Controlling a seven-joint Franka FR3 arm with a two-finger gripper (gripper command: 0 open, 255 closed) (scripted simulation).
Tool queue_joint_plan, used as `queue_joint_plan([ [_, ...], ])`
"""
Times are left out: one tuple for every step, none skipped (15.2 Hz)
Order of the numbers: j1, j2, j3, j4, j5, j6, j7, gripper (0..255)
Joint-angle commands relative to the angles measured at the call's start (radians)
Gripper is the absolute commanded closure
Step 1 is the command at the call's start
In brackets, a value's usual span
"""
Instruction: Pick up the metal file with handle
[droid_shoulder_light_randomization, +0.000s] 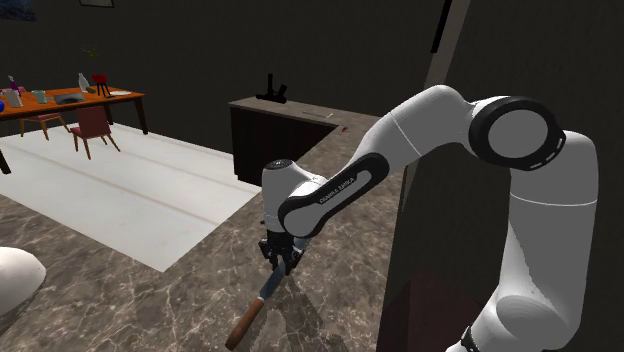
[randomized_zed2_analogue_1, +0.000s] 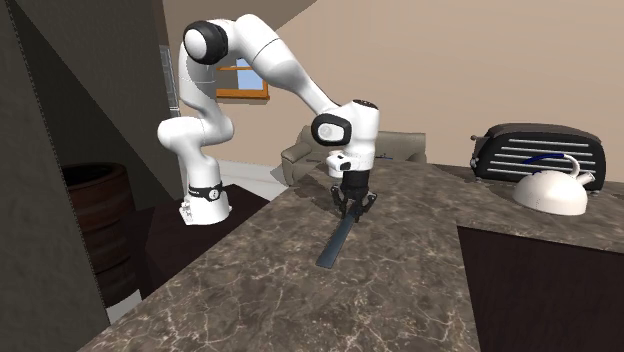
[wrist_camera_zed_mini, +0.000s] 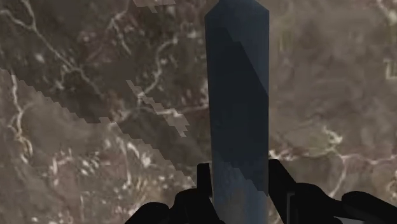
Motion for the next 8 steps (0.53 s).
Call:
queue_joint_plan([
  [-0.003,-0.009,0.003,0.002,0.006,-0.010,-0.004,255],
  [-0.005,-0.019,0.007,0.004,0.013,-0.021,-0.008,255],
  [-0.008,-0.029,0.010,0.006,0.020,-0.032,-0.013,255],
  [-0.010,-0.039,0.013,0.009,0.026,-0.043,-0.017,255],
  [-0.012,-0.048,0.016,0.012,0.033,-0.054,-0.021,255],
  [-0.014,-0.058,0.018,0.015,0.039,-0.065,-0.025,255],
  [-0.017,-0.067,0.021,0.018,0.045,-0.077,-0.029,255],
  [-0.019,-0.076,0.023,0.021,0.052,-0.088,-0.033,255],
])
